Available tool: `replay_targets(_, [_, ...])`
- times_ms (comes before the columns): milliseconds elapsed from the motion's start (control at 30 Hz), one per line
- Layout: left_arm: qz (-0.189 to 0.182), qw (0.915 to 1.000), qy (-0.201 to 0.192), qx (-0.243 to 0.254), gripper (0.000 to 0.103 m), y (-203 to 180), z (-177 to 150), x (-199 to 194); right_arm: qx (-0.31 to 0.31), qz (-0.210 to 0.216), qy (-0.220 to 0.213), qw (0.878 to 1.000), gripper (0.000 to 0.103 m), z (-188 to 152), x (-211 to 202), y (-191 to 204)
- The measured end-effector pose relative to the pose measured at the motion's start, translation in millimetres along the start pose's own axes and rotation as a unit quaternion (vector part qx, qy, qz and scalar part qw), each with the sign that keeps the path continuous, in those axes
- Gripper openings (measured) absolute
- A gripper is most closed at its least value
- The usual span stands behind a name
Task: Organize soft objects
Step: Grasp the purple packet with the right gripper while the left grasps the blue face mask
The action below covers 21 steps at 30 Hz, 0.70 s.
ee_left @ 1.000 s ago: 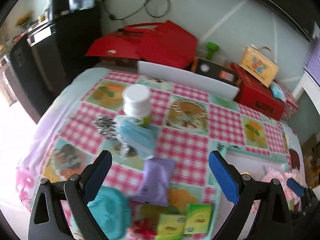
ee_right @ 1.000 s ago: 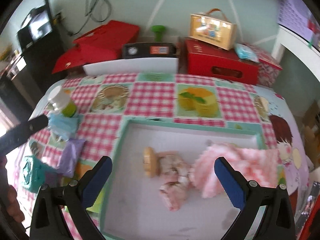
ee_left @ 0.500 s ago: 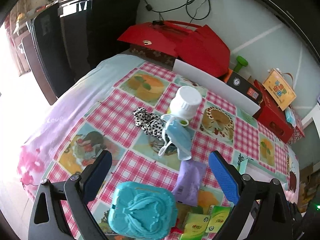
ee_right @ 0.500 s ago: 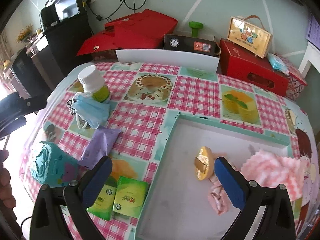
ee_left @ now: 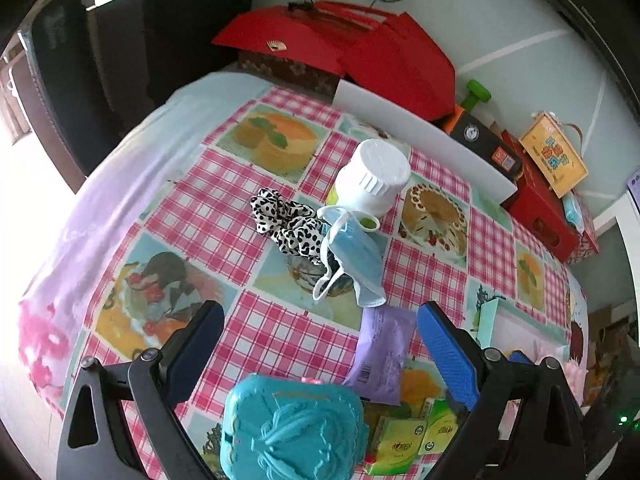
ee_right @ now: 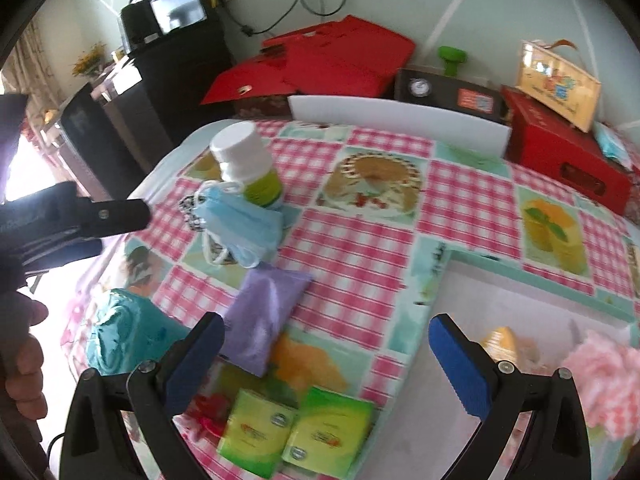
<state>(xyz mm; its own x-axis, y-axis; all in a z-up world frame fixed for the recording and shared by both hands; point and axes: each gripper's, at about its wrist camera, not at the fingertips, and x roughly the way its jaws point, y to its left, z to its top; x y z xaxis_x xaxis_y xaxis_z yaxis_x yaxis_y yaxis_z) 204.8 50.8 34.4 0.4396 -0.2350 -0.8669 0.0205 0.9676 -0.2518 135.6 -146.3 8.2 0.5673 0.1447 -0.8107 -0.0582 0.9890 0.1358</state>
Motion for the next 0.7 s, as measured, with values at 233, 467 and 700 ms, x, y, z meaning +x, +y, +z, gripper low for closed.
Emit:
replay_targets(233, [-0.028,0.9968,0.054,-0.051,0.097,17.9,19.0,27.9,0.04,0.036,0.041,0.998,0.098,5.2,42.1,6.2])
replay_targets(467, [-0.026,0.995,0.078,-0.057,0.097,11.8,26.5,47.1,0.044,0.028,0.065,0.997,0.094,8.7,69.6,17.2])
replay_targets(700, [-0.012,0.9948,0.095,-0.034,0.097,-3.4,33.6,62.3,0.051,0.018,0.079,0.995,0.091,8.5,86.1,13.1])
